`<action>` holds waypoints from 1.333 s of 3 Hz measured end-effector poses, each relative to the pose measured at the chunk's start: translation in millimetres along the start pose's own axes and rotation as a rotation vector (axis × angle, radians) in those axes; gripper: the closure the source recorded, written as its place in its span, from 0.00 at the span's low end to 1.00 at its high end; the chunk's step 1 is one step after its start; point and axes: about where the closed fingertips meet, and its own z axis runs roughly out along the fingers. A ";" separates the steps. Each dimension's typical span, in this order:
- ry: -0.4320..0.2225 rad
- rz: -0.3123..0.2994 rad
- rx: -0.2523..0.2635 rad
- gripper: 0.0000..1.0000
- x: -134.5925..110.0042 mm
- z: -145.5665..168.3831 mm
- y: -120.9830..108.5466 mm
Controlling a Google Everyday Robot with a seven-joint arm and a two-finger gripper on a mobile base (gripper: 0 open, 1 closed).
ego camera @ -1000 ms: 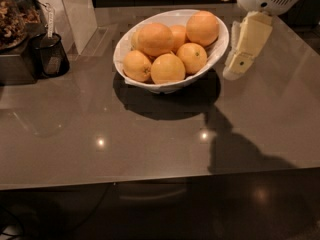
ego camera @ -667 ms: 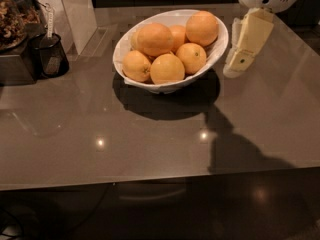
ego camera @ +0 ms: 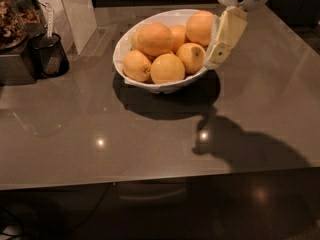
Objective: Pick orange from white bowl
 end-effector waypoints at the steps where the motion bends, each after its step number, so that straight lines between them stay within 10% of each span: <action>1: -0.058 -0.037 -0.018 0.00 -21.9 21.7 -28.1; 4: -0.176 -0.083 -0.070 0.00 -50.9 75.2 -70.5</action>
Offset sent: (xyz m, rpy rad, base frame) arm 0.0255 0.0221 -0.0018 0.0313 0.0025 0.0507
